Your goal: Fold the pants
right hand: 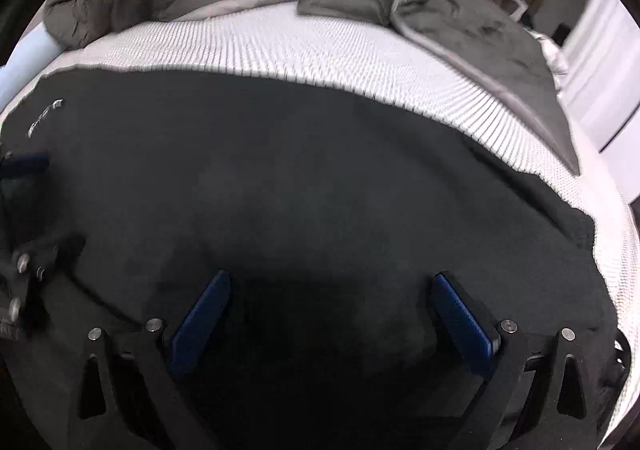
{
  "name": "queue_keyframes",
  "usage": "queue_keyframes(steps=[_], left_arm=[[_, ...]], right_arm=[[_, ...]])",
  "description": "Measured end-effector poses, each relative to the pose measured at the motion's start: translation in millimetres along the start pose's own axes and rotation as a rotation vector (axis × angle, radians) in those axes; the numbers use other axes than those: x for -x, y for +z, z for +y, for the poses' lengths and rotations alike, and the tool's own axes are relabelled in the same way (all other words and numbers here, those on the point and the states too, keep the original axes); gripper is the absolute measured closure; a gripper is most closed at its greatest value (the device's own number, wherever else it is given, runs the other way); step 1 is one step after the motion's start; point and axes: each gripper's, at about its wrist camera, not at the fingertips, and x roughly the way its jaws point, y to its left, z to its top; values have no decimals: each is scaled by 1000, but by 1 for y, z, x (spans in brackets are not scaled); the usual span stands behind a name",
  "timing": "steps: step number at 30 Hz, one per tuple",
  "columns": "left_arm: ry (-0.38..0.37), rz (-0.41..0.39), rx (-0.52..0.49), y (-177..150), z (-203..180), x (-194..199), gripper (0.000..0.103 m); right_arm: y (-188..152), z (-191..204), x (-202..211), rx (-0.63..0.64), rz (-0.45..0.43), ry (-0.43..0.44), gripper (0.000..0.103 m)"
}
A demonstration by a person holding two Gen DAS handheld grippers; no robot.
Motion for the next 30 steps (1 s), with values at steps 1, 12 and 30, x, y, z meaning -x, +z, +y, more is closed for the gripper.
queue_keyframes(steps=[1, 12, 30], left_arm=[[-16, 4, 21, -1, 6, -1, 0], [-54, -49, 61, -3, 33, 28, 1], [-89, 12, 6, 66, 18, -34, 0]], right_arm=[[-6, -17, 3, -26, 14, 16, 1], [-21, -139, 8, -256, 33, -434, 1], [64, -40, -57, -113, 55, 20, 1]])
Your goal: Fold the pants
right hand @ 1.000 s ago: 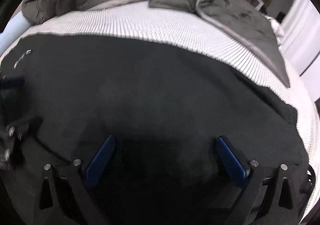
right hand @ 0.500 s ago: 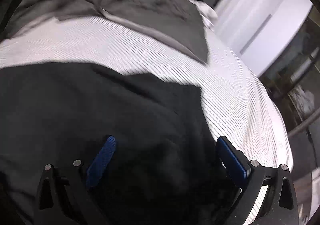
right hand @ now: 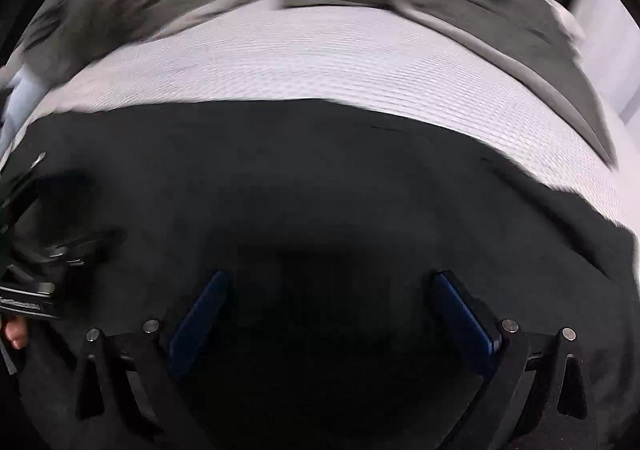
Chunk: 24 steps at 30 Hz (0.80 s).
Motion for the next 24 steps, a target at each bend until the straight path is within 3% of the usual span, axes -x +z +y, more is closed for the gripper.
queue_keyframes(steps=[2, 3, 7, 9, 14, 16, 18, 19, 20, 21, 23, 24], left_arm=[[34, 4, -7, -2, 8, 1, 0], [40, 4, -1, -3, 14, 2, 0], [116, 5, 22, -2, 39, 8, 0], [138, -6, 58, 3, 50, 15, 1], [39, -93, 67, 24, 36, 30, 1], [7, -98, 72, 35, 26, 23, 1], [-15, -74, 59, 41, 12, 6, 1], [-20, -58, 49, 42, 5, -2, 1], [-22, -23, 28, 39, -4, -12, 1], [-7, -6, 10, 38, -7, -19, 1], [-1, -16, -1, 35, -6, -19, 1], [8, -19, 9, 36, -1, -18, 1]], right_arm=[[-2, -39, 0, -43, -4, -197, 0], [-3, -58, -2, -79, 2, -247, 0], [-10, -122, 0, -249, 6, -315, 0], [-7, -125, 4, -259, -3, -306, 0], [33, -84, 24, -180, -108, -282, 0], [45, -50, 22, -139, -132, -160, 0], [61, -20, 12, -109, -122, 21, 0], [67, -5, -1, -111, -103, 154, 0], [68, 2, -10, -111, -79, 205, 1], [65, 13, -24, -97, -47, 198, 1], [70, 26, -43, 0, -14, 22, 1], [72, 24, -44, 17, -22, 1, 1]])
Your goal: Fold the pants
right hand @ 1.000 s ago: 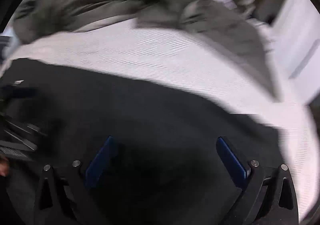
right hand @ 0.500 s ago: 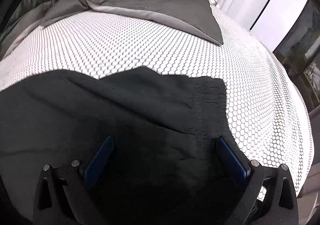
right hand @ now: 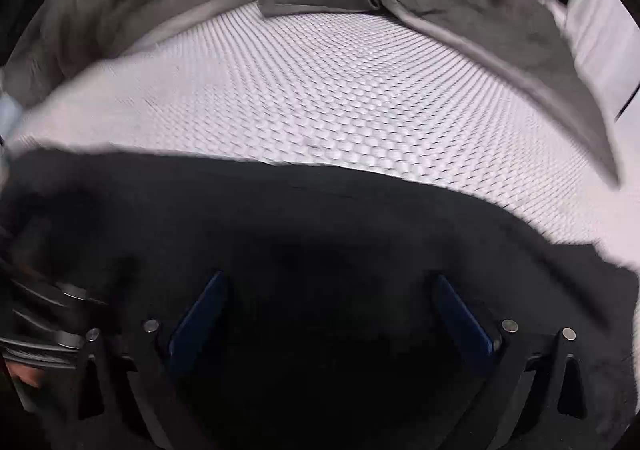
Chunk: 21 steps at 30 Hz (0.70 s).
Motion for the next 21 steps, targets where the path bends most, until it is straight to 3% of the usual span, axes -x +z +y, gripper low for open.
queue_keyframes(steps=[2, 5, 7, 9, 11, 13, 16, 18, 20, 21], left_arm=[[46, -8, 29, 0, 15, 3, 0], [80, -3, 110, -1, 47, 6, 0], [138, -7, 141, -3, 63, 12, 0], [186, -9, 176, -7, 82, 16, 1], [159, -29, 184, -10, 87, 27, 1], [116, -51, 158, -12, 75, 40, 1], [13, -73, 91, -21, 40, 58, 1], [-45, -36, 20, -29, 8, 56, 1], [-19, 34, -35, -41, -9, 42, 1], [16, 54, -39, -45, -10, 39, 1]], right_arm=[[0, -22, 2, -37, -6, -61, 0], [-17, -80, 7, -111, 0, -301, 1], [-23, -119, 2, -224, 17, -353, 1], [-37, -141, 13, -282, 12, -325, 1], [-44, -146, 22, -287, -1, -333, 0], [-47, -133, 39, -253, -31, -279, 0], [-44, -103, 63, -207, -96, -100, 0], [-46, -76, 68, -156, -107, 5, 0], [-57, -38, 74, -74, -89, 73, 0], [-82, -15, 80, -32, -74, 81, 0]])
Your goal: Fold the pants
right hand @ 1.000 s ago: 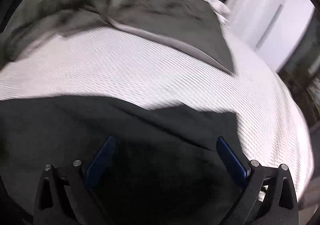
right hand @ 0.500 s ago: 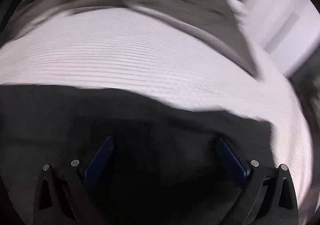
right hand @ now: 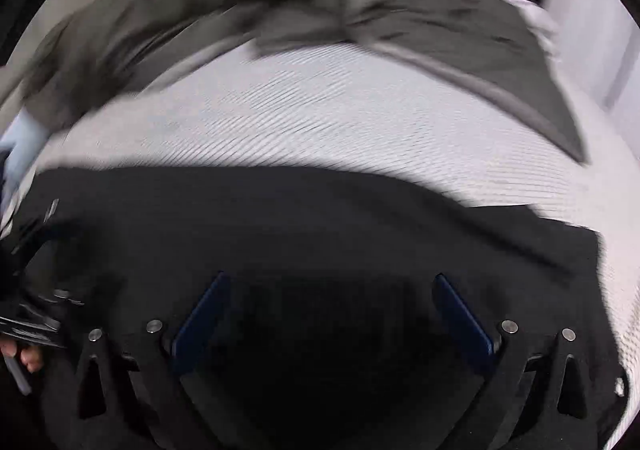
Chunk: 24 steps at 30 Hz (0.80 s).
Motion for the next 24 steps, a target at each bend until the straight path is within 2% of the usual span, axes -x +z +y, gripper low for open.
queue_keyframes(steps=[1, 3, 5, 6, 8, 9, 11, 14, 16, 18, 21, 24], left_arm=[[21, 4, 6, -3, 2, 0, 1], [65, 0, 37, -12, 15, 11, 1], [155, -21, 47, -20, 31, 20, 1], [188, -30, 66, -27, 44, 25, 1], [186, -39, 132, -40, 71, 34, 1], [159, -49, 170, -46, 83, 42, 2], [115, -96, 220, -57, 98, 65, 2], [109, -226, 269, -79, 110, 119, 1], [74, -274, 293, -98, 109, 145, 1], [102, -309, 295, -123, 106, 175, 1], [182, -330, 311, -168, 115, 216, 1], [186, -360, 368, -212, 129, 246, 1]], right_arm=[[-13, 15, -6, 54, 38, -18, 1], [-30, 12, -19, 121, 92, -93, 1], [-47, -9, -9, 97, 86, -129, 1], [-55, -31, -2, 59, 85, -200, 1], [-69, -66, 8, 4, 82, -342, 1], [-75, -82, 11, -35, 79, -374, 1], [-85, -98, 25, -91, 49, -281, 2], [-94, -85, 59, -51, -21, -266, 1], [-114, -79, 96, -89, -93, -186, 1], [-137, -71, 132, -106, -168, -86, 0], [-167, -57, 163, -83, -213, -46, 0], [-190, -56, 185, -86, -231, -13, 0]])
